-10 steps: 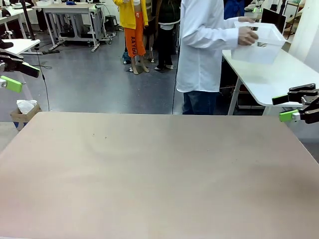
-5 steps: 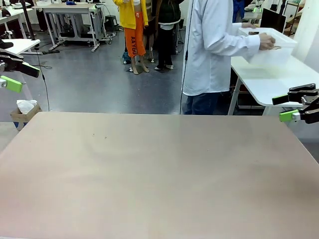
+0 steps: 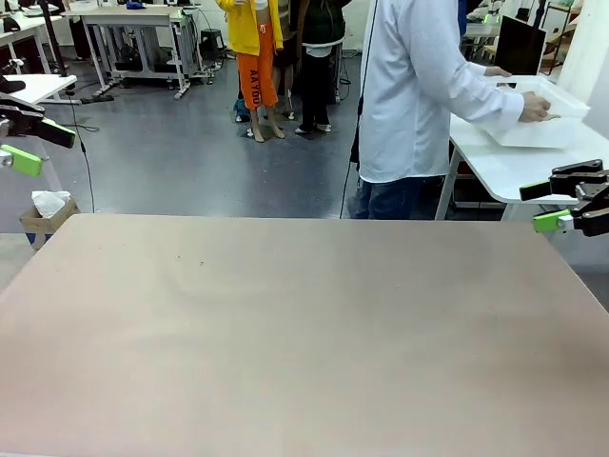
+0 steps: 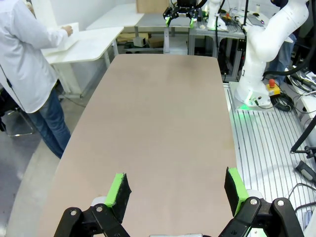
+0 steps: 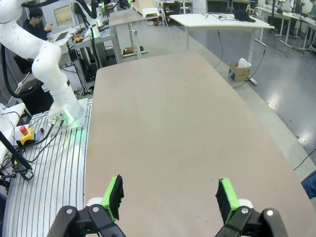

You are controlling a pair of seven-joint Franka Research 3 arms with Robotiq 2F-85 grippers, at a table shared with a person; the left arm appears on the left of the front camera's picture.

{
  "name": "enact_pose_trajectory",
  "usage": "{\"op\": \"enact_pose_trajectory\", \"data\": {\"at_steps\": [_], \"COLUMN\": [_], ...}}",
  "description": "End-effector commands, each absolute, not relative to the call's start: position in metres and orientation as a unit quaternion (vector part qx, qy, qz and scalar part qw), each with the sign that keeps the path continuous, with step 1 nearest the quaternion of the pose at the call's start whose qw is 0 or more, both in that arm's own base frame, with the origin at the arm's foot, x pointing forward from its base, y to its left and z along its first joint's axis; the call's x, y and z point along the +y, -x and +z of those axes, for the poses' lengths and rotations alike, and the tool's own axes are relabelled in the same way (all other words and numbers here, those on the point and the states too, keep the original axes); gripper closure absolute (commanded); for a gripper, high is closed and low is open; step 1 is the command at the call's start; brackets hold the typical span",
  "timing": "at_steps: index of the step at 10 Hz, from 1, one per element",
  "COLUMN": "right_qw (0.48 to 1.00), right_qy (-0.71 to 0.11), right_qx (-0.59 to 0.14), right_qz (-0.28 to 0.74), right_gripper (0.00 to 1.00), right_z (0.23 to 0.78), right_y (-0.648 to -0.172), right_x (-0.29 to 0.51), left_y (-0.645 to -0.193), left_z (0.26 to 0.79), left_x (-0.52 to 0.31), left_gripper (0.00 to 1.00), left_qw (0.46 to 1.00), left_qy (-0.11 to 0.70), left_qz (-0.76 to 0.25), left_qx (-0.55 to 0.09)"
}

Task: Stack the cups and store them in the basket.
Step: Place the stack of Reusable plastic cups into the Pantry Basket.

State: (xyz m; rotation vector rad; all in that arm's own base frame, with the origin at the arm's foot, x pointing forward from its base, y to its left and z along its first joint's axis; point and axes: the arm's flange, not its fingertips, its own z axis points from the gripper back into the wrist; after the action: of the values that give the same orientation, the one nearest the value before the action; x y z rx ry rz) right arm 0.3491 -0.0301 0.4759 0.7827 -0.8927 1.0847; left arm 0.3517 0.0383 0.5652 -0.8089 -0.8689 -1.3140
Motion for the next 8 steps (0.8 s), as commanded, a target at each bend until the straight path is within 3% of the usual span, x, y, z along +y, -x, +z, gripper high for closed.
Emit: {"op": "enact_pose_trajectory", "data": {"at_steps": [1,8], "right_qw": [0.694,0.694], "right_qy": [-0.358,-0.358], "right_qx": [-0.405,-0.405], "right_qz": [0.477,0.477], "right_gripper": [0.0,0.0], "right_z": [0.4802,0.4802], "right_y": [-0.3506,-0.3506], "right_x": [-0.0289,-0.0289], "left_y": [-0.3528,-0.3528], "left_z": [0.568,0.568], "left_x": [0.0379,0.0379], "left_gripper": [0.0,0.0], "left_qw": [0.632,0.632], "left_qy": [0.36,0.36], "left_qz": [-0.57,-0.57], "left_qx": [-0.382,-0.382]}}
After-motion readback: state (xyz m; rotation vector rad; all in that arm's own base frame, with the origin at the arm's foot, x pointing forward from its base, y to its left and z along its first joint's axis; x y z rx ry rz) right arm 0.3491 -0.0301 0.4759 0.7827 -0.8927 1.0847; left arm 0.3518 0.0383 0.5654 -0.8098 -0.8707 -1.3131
